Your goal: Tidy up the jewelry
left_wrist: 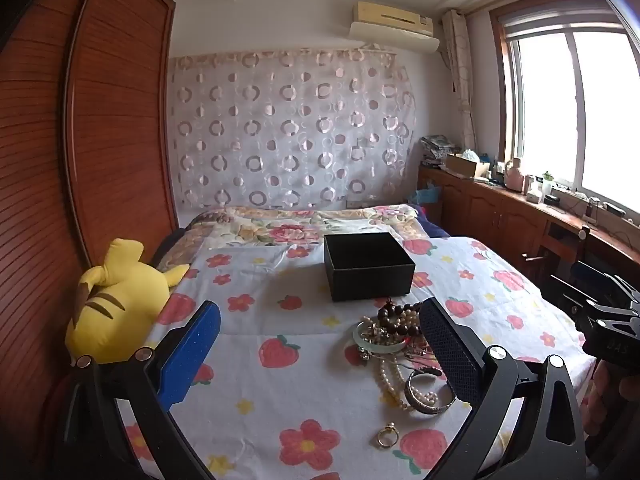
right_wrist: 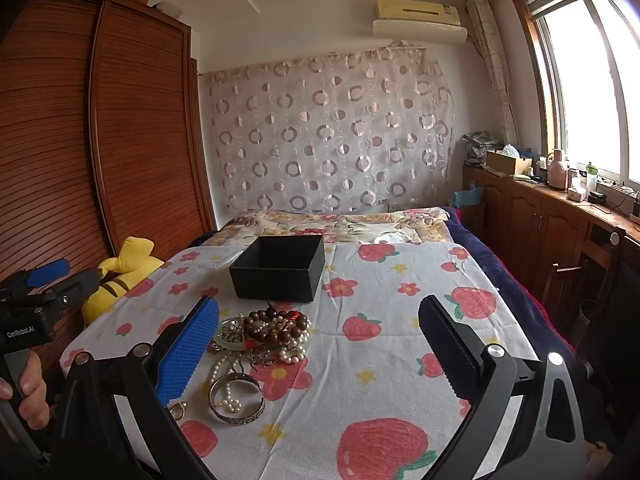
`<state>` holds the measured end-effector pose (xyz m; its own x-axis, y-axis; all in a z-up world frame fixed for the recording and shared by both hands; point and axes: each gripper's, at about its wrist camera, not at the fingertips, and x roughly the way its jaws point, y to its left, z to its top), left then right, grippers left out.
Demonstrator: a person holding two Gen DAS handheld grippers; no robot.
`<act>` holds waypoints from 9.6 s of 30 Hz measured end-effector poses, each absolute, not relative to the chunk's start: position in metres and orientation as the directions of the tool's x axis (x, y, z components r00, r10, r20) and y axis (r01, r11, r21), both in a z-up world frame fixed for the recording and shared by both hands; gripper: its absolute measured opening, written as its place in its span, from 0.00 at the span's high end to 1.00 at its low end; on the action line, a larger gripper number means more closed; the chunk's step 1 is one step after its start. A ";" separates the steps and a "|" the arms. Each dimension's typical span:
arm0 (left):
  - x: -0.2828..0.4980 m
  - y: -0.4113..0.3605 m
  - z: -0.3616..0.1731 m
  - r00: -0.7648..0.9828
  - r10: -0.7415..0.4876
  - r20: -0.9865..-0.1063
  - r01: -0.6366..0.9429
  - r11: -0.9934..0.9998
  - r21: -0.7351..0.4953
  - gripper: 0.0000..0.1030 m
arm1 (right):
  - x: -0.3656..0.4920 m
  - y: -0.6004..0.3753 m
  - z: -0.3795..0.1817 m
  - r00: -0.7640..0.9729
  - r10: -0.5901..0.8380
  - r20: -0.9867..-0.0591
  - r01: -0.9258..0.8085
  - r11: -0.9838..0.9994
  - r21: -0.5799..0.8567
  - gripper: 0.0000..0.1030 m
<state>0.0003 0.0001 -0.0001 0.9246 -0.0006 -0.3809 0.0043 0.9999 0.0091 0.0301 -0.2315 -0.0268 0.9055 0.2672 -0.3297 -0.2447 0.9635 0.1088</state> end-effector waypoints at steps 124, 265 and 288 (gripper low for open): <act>0.030 -0.025 -0.104 0.623 -0.285 -0.728 0.327 0.941 -0.089 0.45 | 0.058 -0.221 -0.102 0.761 0.373 -0.531 -0.362 0.923 0.129 0.09; 0.097 0.031 -0.081 0.738 -0.203 -0.643 0.196 0.977 -0.083 0.07 | 0.169 -0.117 -0.091 0.478 0.474 -0.740 -0.736 0.676 -0.043 0.73; 0.085 0.022 -0.087 0.728 -0.211 -0.652 0.229 0.972 -0.060 0.07 | 0.167 -0.151 -0.046 0.574 0.496 -0.652 -0.674 0.738 -0.032 0.85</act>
